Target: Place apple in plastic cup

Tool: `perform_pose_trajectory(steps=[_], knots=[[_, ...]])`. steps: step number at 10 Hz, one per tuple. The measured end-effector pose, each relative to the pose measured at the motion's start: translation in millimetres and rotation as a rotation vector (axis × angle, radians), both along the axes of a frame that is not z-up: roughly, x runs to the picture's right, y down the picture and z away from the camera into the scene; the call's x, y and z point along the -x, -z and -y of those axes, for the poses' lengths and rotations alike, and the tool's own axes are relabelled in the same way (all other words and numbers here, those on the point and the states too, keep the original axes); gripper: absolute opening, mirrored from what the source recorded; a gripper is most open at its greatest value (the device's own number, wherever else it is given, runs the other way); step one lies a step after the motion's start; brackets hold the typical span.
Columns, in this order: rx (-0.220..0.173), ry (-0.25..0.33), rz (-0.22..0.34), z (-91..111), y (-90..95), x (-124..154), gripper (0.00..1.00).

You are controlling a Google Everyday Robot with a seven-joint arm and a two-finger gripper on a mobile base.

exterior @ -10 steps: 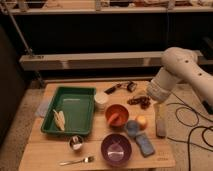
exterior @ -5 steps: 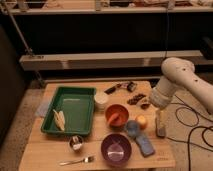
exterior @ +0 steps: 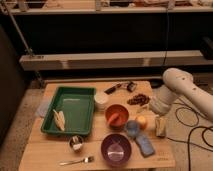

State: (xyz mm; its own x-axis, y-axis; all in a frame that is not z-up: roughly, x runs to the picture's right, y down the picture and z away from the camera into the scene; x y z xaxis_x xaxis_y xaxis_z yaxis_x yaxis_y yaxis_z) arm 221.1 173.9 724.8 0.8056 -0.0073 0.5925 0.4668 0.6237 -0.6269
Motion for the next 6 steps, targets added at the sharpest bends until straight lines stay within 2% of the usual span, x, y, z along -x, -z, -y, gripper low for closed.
perform_pose_trajectory(steps=[6], knots=[[0.002,-0.001,-0.014,-4.0,-4.3,-0.3,0.8]])
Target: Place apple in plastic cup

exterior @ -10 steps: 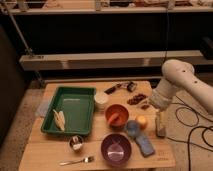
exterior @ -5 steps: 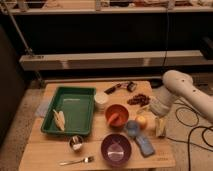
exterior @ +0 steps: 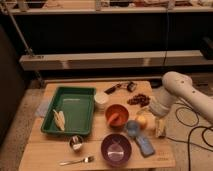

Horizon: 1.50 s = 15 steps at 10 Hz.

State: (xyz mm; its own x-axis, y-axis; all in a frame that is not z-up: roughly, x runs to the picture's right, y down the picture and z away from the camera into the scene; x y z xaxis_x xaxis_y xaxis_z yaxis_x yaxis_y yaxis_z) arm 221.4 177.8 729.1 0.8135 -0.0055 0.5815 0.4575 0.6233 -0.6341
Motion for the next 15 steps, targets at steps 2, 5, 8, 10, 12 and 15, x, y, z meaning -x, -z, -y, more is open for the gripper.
perform_pose_trajectory(steps=[2,5,8,10,12,15], knots=[[0.019,0.026,-0.11,6,-12.9,-4,0.8],[0.009,0.011,-0.167,30,-21.0,-13,0.8],[-0.071,-0.038,-0.147,36,-22.0,-22,0.8],[-0.107,-0.068,-0.12,33,-29.3,-28,0.8],[-0.143,-0.093,-0.092,31,-39.6,-32,0.8],[-0.181,-0.141,-0.073,33,-55.4,-40,0.8]])
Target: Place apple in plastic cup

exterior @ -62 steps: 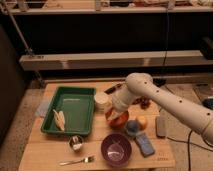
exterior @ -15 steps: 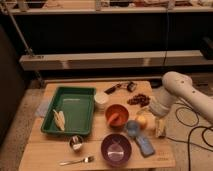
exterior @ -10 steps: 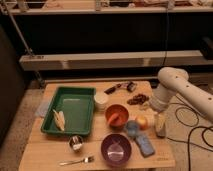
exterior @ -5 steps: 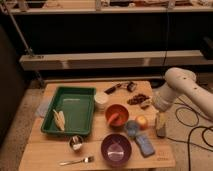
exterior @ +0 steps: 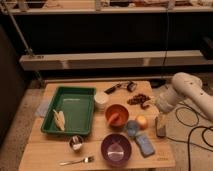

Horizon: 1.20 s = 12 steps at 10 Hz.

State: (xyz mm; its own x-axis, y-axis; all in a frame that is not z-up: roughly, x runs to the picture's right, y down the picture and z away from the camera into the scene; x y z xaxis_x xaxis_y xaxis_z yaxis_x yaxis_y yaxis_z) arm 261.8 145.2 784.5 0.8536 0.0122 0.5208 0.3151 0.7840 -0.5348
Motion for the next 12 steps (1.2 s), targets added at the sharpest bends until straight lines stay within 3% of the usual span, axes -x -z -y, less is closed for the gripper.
perform_pose_trajectory(steps=[3,6,12], knots=[[-0.02,-0.074,0.037,-4,-19.0,-7,0.8],[0.002,-0.121,0.099,-11,-37.6,-2,0.8],[0.043,-0.084,0.14,-18,-52.5,22,0.8]])
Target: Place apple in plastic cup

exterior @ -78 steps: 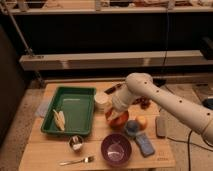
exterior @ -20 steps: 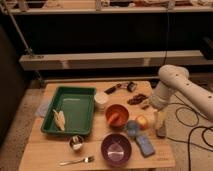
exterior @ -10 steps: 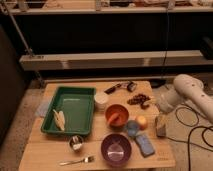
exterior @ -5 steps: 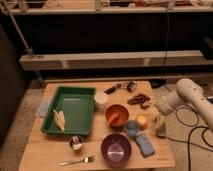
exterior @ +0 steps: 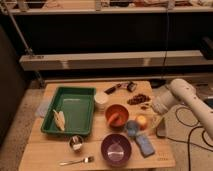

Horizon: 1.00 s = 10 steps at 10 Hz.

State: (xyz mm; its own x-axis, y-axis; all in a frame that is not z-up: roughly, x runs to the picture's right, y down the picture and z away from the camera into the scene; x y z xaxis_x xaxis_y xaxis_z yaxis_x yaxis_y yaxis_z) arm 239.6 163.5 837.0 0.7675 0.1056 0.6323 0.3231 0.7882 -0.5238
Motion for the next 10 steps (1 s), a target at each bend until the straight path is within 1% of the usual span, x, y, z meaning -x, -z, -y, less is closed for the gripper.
perform_pose_trajectory(steps=[1,4,7,10], knots=[[0.011,0.024,0.014,-2,-3.7,8,0.8],[0.038,0.069,0.03,-9,-11.3,18,0.8],[0.054,0.095,0.042,-12,-13.8,21,0.79],[0.061,0.108,0.052,-13,-13.3,21,0.54]])
